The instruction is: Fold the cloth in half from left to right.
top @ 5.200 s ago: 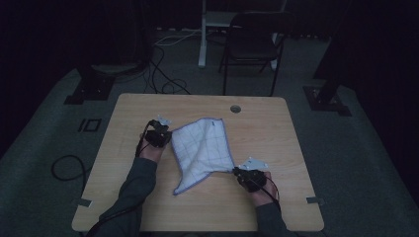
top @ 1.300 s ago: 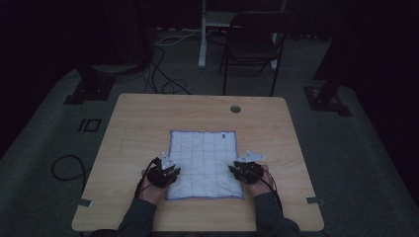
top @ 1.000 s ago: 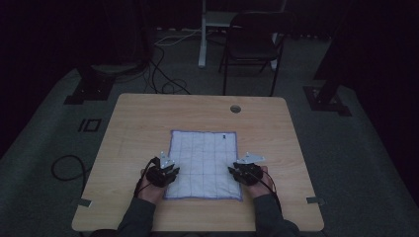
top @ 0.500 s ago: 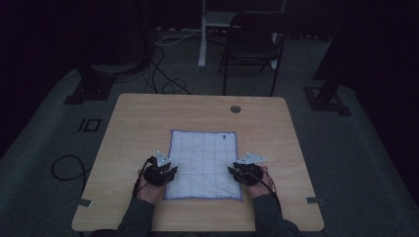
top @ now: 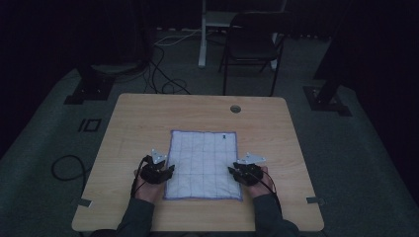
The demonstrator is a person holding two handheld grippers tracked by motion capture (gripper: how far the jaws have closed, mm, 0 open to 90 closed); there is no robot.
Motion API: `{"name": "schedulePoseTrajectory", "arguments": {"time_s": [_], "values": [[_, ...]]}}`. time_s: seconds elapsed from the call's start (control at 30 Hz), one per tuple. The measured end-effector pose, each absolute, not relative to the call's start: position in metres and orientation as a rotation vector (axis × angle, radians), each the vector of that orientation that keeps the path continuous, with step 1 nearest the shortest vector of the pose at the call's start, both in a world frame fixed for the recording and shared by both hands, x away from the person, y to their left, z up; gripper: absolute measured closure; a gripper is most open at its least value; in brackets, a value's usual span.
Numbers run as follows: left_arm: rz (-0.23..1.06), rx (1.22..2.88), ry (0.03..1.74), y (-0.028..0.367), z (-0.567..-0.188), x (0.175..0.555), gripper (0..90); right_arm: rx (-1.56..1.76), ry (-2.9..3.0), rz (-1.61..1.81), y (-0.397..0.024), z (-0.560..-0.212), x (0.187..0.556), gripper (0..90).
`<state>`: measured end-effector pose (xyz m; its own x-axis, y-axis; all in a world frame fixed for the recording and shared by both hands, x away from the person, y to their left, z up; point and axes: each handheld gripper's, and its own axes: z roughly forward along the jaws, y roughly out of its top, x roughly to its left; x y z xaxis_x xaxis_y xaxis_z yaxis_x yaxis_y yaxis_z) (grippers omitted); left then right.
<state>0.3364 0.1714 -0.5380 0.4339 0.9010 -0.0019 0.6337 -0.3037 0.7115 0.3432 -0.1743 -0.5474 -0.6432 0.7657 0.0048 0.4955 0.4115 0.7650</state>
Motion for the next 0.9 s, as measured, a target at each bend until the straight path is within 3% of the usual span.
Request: {"name": "schedulePoseTrajectory", "arguments": {"time_s": [0.63,0.73,0.9], "values": [[0.426,1.984,1.292,0.170,-0.540,0.348,50.8,1.089,2.326,1.089,-0.174,-0.548,0.343,67.3],[0.426,1.978,1.300,0.169,-0.540,0.349,55.5,1.090,2.327,1.091,-0.175,-0.548,0.344,67.3],[0.444,1.981,1.307,0.169,-0.540,0.347,71.2,1.089,2.326,1.086,-0.174,-0.547,0.343,67.1]]}}
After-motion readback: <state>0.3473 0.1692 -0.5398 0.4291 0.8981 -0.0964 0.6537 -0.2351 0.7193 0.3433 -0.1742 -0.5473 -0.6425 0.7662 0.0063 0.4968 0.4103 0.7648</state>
